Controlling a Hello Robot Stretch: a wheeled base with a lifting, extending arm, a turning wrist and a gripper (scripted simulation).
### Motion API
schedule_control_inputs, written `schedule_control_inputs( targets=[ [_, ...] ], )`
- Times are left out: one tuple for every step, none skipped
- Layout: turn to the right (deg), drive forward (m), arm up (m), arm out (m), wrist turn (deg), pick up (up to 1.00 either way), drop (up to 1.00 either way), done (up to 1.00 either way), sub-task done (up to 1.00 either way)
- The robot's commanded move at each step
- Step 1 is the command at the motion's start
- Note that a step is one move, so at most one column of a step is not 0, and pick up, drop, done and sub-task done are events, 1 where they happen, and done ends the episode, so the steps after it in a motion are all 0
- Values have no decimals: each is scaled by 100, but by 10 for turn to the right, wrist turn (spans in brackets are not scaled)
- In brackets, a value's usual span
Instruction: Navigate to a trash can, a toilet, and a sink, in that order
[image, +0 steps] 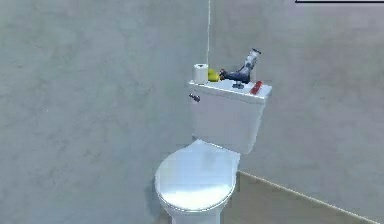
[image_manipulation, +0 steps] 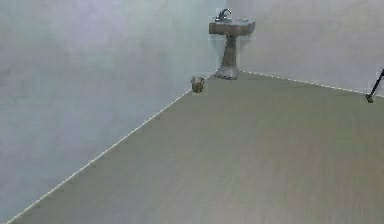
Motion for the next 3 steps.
schedule_control_inputs(
  targets=[
    [450, 0, 0, 0, 0, 0, 0, 0, 0],
    [450, 0, 0, 0, 0, 0, 0, 0, 0],
    [240, 0, 0, 0, 0, 0, 0, 0, 0]
  ],
)
